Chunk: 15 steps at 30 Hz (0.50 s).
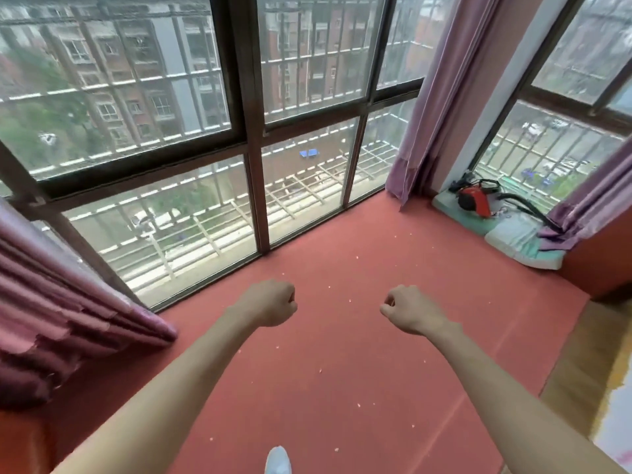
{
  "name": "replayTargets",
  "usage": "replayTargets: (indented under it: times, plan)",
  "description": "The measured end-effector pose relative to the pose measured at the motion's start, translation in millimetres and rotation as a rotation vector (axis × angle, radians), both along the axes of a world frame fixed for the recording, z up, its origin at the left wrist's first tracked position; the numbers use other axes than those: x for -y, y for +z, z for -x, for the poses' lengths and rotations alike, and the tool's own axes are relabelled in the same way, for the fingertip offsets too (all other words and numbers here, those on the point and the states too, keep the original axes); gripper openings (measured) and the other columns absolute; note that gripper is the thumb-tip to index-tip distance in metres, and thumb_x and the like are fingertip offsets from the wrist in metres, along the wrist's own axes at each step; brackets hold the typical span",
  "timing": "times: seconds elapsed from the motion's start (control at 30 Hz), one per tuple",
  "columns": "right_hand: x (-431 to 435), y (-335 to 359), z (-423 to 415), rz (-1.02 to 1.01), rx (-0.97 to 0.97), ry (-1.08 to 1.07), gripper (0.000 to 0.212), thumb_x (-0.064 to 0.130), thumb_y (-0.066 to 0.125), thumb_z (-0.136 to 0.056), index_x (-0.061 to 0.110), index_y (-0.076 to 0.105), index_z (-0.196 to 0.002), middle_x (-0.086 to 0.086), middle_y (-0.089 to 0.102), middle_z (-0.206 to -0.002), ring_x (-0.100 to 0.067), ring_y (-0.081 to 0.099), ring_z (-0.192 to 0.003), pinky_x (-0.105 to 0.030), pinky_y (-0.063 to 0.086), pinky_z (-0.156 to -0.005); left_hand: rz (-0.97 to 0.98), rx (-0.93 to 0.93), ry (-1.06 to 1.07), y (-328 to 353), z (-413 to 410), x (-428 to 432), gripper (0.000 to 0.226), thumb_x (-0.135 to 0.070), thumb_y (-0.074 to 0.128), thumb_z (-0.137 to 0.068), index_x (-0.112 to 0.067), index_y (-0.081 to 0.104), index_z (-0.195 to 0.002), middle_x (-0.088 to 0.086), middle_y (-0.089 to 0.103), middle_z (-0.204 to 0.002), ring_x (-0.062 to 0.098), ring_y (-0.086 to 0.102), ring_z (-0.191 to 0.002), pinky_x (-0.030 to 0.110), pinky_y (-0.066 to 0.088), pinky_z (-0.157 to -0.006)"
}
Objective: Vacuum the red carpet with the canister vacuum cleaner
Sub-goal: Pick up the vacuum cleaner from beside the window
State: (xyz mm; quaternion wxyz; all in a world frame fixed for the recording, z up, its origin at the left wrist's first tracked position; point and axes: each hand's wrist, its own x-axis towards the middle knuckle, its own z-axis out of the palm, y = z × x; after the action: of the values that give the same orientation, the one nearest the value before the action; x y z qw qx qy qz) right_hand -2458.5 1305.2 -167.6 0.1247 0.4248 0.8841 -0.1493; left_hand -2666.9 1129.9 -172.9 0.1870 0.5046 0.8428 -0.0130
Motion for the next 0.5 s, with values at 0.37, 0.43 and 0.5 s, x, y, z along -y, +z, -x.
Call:
replayTargets:
  times: [0.37,0.43,0.5]
  plan:
    - [-109.3,-7.4,89.0,0.037,-0.031,-0.164,0.026,0.029,0.047,-0.09,0.016,0.068,-0.1,-0.007,0.069,-0.103,-0.031,0.065,-0.092,-0.031,0.047,-0.069,0.065,-0.099,-0.241,9.2,94.2,-152.2,0.029,-0.028,0.045,-0.097,-0.011,0.067,-0.104,0.008,0.068,-0.11,0.03,0.062,-0.102,0.034,0.052,-0.08]
    - [-138.9,-11.7,100.5,0.04,-0.034,-0.185,0.027,0.029,0.046,-0.091,0.016,0.067,-0.102,-0.007,0.068,-0.104,-0.031,0.064,-0.092,-0.031,0.046,-0.07,0.076,-0.119,-0.279,9.0,102.8,-185.5,0.03,-0.028,0.044,-0.098,-0.01,0.067,-0.106,0.009,0.067,-0.112,0.031,0.062,-0.104,0.034,0.051,-0.081]
    - [-174.3,-15.5,113.6,0.041,-0.05,-0.208,0.028,0.03,0.046,-0.092,0.015,0.067,-0.105,-0.008,0.067,-0.106,-0.031,0.064,-0.095,-0.032,0.046,-0.071,0.099,-0.144,-0.308,10.4,113.6,-222.0,0.03,-0.028,0.043,-0.099,-0.01,0.066,-0.108,0.01,0.066,-0.115,0.031,0.061,-0.108,0.034,0.048,-0.084]
